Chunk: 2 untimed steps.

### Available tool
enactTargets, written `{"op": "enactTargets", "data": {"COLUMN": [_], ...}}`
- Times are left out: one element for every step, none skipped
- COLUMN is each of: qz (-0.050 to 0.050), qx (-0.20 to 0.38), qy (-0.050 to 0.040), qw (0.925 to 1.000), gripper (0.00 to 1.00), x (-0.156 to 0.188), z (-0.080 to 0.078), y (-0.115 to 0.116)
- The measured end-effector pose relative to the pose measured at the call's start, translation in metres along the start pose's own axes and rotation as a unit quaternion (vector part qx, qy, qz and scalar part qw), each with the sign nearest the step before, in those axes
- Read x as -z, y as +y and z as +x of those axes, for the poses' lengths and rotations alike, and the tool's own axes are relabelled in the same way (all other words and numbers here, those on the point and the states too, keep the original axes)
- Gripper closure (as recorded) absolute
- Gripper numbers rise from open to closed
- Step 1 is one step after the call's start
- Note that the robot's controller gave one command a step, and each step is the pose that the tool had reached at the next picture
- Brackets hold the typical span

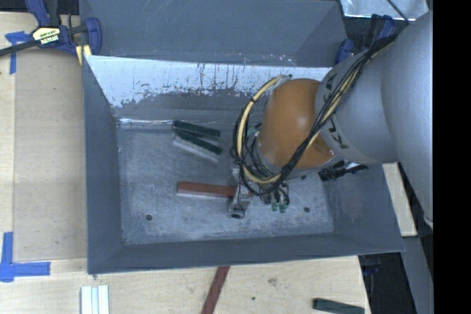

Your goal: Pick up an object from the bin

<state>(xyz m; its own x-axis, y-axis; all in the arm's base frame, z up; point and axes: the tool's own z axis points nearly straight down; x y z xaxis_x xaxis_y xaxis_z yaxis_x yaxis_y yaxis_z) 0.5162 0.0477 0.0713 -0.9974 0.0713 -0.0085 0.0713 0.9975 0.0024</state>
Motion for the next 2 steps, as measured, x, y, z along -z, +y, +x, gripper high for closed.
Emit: {"op": "enactTargets", "data": {"qz": [0.0,0.001], "qx": [0.0,0.007], "qy": [0.0,0.0012], "qw": [1.0,1.0], "gripper": [1.0,1.0], "x": [0.0,0.167], "z": [0.0,-0.009], "y": [0.0,0.005]}}
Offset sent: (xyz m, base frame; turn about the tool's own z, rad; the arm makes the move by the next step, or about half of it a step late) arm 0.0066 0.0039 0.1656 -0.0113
